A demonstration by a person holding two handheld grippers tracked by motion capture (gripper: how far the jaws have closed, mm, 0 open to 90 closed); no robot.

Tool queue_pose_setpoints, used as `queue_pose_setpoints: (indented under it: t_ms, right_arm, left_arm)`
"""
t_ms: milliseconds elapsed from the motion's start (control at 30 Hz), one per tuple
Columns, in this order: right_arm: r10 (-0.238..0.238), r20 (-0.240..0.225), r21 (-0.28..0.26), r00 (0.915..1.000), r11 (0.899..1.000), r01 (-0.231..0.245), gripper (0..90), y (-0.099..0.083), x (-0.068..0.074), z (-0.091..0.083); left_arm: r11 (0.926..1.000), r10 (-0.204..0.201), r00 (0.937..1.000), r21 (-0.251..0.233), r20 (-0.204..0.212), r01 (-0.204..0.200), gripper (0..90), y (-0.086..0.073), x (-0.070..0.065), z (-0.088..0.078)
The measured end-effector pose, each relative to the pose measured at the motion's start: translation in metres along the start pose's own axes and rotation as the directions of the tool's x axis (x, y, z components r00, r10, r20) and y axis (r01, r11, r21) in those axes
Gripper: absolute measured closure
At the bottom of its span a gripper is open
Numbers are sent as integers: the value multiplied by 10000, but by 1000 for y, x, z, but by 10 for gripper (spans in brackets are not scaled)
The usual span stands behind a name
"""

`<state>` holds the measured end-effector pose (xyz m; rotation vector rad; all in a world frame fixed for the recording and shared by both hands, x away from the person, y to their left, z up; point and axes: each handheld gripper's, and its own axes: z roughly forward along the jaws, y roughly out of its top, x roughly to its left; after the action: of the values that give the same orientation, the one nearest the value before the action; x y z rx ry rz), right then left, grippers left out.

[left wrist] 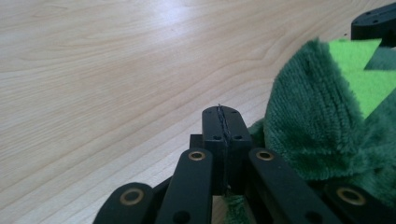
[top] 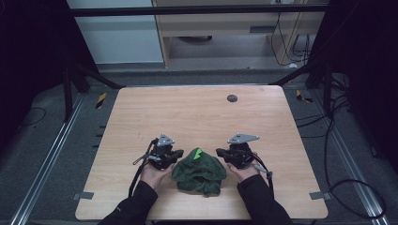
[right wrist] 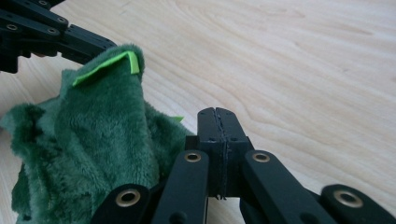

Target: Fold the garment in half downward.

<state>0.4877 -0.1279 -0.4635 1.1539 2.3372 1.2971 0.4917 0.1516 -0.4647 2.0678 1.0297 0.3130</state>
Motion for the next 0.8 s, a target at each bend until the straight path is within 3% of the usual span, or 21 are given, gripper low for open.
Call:
queue_pose_setpoints:
  t_ms: [267, 800]
  right_arm:
    - [-91, -341, 343, 9994, 9994, 102, 900, -6, 6, 6]
    - [-450, -853, -10, 9953, 9990, 451, 900, -7, 24, -9]
  left_arm:
    - [9996, 194, 9994, 216, 276, -200, 898, -4, -6, 2]
    - [9980, 624, 9939, -103, 906, -617, 897, -9, -24, -25]
